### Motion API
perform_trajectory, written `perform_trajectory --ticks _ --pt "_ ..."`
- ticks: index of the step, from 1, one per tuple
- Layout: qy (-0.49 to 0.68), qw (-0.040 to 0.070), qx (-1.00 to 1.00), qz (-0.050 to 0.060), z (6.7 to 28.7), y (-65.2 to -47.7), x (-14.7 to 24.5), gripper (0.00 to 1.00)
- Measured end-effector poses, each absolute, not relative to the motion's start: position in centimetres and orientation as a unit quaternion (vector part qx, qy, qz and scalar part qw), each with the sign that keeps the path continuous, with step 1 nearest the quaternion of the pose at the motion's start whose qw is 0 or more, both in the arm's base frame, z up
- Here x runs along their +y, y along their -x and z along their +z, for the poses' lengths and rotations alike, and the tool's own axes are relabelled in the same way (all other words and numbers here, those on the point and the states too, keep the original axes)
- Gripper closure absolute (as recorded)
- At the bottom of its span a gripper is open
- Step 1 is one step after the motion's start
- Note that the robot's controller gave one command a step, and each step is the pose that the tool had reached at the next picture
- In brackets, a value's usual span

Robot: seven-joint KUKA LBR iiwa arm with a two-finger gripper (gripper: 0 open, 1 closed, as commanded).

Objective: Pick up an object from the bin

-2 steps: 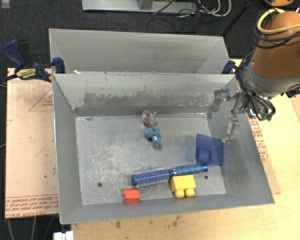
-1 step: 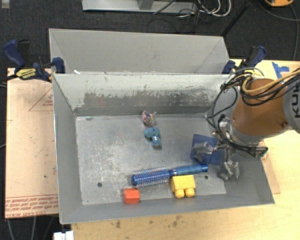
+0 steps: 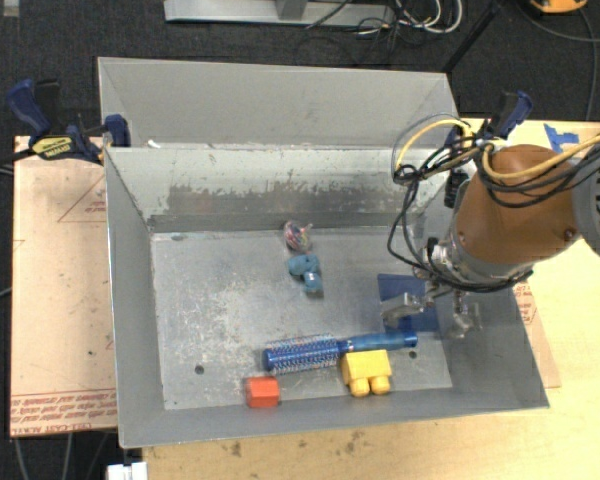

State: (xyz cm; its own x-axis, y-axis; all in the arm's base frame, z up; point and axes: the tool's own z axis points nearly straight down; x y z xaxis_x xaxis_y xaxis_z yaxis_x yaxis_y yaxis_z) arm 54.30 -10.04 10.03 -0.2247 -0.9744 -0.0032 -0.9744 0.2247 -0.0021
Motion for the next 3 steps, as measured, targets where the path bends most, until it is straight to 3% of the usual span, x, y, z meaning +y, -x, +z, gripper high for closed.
perform_trajectory --ticks 1,2,3 --pt "0.802 0.002 0.598 0.000 10.0 -54.1 -9.0 0.00" --pt "0.827 0.002 0.562 0.002 6.9 -54.3 2.9 0.00" --pt "0.826 0.003 0.564 0.003 6.9 -54.3 3.0 0.00"
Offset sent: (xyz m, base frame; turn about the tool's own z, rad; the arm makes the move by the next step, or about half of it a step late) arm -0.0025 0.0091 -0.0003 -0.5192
